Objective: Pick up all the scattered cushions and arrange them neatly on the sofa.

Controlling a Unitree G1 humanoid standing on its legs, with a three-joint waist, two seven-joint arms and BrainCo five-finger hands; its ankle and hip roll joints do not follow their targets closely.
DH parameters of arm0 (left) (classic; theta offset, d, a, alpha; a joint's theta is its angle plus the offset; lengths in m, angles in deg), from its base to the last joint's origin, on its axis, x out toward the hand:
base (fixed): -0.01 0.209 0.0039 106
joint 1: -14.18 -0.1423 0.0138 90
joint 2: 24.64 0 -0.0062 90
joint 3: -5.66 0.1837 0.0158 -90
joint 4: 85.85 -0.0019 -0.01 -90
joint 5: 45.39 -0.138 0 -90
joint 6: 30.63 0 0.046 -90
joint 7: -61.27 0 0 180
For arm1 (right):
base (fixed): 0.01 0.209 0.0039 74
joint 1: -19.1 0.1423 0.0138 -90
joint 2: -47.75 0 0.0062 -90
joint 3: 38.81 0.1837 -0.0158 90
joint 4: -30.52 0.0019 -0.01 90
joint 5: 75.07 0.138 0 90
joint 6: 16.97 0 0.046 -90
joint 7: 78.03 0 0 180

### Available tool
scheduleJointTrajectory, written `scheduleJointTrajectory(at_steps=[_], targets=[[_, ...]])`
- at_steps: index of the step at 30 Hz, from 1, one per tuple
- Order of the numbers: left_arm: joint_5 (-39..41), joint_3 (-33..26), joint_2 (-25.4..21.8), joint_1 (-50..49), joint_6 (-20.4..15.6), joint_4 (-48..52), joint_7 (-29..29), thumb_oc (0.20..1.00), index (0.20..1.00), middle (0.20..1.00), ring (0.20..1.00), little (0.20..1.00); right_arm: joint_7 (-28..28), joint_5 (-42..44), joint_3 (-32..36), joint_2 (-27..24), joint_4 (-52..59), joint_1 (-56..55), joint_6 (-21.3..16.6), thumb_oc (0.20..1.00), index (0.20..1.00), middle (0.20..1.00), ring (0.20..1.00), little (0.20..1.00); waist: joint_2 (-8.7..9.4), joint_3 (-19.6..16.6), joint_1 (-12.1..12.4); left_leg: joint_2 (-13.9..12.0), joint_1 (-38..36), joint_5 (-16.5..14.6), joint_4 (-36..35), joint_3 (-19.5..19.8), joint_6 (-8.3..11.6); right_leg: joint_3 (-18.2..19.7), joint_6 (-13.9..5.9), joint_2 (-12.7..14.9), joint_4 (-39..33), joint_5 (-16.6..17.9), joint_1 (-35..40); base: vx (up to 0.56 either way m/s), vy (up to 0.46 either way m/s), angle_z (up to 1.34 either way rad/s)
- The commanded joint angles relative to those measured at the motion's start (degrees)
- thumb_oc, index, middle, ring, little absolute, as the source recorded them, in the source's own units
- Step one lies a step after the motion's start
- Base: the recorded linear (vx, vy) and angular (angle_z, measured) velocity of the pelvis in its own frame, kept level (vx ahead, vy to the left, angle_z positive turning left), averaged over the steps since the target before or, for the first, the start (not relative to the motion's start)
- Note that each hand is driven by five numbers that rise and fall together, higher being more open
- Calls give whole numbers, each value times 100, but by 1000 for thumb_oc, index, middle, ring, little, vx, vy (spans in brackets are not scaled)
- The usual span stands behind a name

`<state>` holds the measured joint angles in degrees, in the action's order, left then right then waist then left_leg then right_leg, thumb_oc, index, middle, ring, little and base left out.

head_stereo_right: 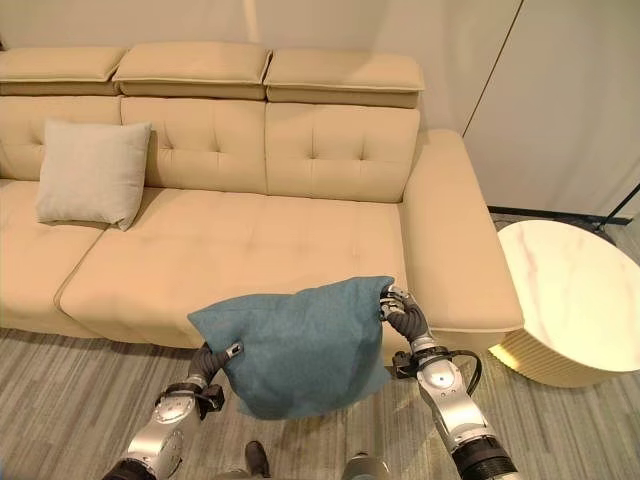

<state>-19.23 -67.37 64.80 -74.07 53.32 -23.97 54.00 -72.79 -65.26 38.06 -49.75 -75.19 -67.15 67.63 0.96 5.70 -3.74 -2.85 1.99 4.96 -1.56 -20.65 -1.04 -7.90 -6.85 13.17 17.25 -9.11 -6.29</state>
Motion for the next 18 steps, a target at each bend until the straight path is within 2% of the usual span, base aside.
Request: scheduleJointTrajectory(at_steps=[1, 3, 4, 5, 6, 7, 8, 9, 10, 12, 15, 16, 17, 18], targets=[[-126, -241, 20, 510, -658, 866, 186, 200, 200, 200, 200, 200, -123, 0, -113, 217, 441, 729, -511, 200, 200, 200, 200, 200, 139, 17, 60, -221, 334, -517, 683, 149, 182, -57, -286, -69, 391, 857, 117, 218, 251, -38], [-106, -252, 29, 524, -667, 872, 174, 200, 200, 200, 200, 200, -135, 9, -128, 219, 435, 755, -507, 200, 200, 200, 200, 200, 110, 39, 28, -164, 221, -547, 624, 116, 161, -32, -244, -171, 576, 816, -98, 184, 138, -39], [-42, -301, 57, 551, -684, 843, 153, 200, 200, 200, 200, 200, -180, 69, -146, 182, 439, 815, -502, 200, 200, 200, 200, 200, 54, 74, -76, 11, -48, -604, 436, 101, 157, -315, -135, -414, 166, 758, -397, 202, 105, -31], [-42, -301, 59, 549, -684, 843, 153, 200, 200, 200, 200, 200, -180, 69, -147, 180, 439, 814, -502, 200, 200, 200, 200, 200, 56, 89, -85, 16, -68, -612, 435, 110, 157, -322, -140, -407, 178, 741, -377, 272, 112, -33], [-28, -303, 72, 536, -677, 864, 169, 200, 200, 200, 200, 200, -171, 63, -145, 180, 437, 830, -506, 200, 200, 200, 200, 200, 55, 72, -100, 82, -164, -649, 337, 99, 151, -488, -93, -437, -125, 838, -474, 286, 17, -9], [-53, -310, 86, 544, -661, 856, 179, 200, 200, 200, 200, 200, -176, 60, -141, 169, 450, 844, -509, 200, 200, 200, 200, 200, 72, 43, -134, 210, -385, -839, 234, 161, 186, -661, -168, -455, -630, 918, -589, 231, 2, 1], [-55, -313, 90, 546, -661, 857, 178, 200, 200, 200, 200, 200, -176, 60, -142, 165, 453, 845, -510, 200, 200, 200, 200, 200, 76, 73, -157, 201, -361, -765, 242, 122, 161, -738, -118, -458, -721, 1033, -556, 244, -25, 25], [-74, -340, 115, 558, -646, 825, 183, 200, 200, 200, 200, 200, -170, 53, -155, 170, 436, 888, -509, 200, 200, 200, 200, 200, 98, 71, -182, 243, -454, -828, 213, 124, 178, -916, -183, -440, -1142, 1209, -593, 213, -68, 37], [-103, -384, 153, 560, -637, 785, 206, 200, 200, 200, 200, 200, -163, 11, -138, 158, 440, 901, -492, 200, 200, 200, 200, 200, 101, 73, -250, 304, -594, -950, 196, 157, 195, -914, -267, -456, -1483, 1360, -767, 266, -55, 22], [-128, -391, 180, 565, -641, 753, 221, 200, 200, 200, 200, 200, -165, -10, -129, 134, 428, 882, -493, 200, 200, 200, 200, 200, 115, 84, -290, 346, -653, -1034, 237, 188, 184, -818, -305, -470, -1547, 1427, -819, 255, -56, -9], [-137, -299, 314, 522, -649, 674, 324, 200, 200, 200, 200, 200, -208, -16, -65, 81, 443, 683, -492, 200, 200, 200, 200, 200, 153, -4, -379, 504, -835, -1361, 419, 387, 174, -448, -247, -528, -1662, 1524, -595, 313, -69, 24], [-127, -254, 355, 514, -650, 676, 338, 200, 200, 200, 200, 200, -215, -14, -46, 41, 453, 628, -496, 200, 200, 200, 200, 200, 143, -9, -402, 495, -800, -1446, 640, 449, 218, -411, -206, -527, -1606, 1529, -534, 284, -156, 44], [-88, -220, 397, 529, -655, 686, 356, 200, 200, 200, 200, 200, -231, -11, 2, -19, 509, 552, -520, 200, 200, 200, 200, 200, 138, -38, -469, 455, -685, -1512, 1065, 487, 346, -434, -160, -496, -1568, 1493, -469, 237, -164, 42], [-50, -187, 426, 518, -651, 695, 395, 200, 200, 200, 200, 200, -245, 0, 48, -69, 572, 482, -518, 200, 200, 200, 200, 200, 117, -36, -494, 303, -537, -1407, 1494, 490, 468, -506, -89, -481, -1562, 1428, -352, 209, -185, 50]])
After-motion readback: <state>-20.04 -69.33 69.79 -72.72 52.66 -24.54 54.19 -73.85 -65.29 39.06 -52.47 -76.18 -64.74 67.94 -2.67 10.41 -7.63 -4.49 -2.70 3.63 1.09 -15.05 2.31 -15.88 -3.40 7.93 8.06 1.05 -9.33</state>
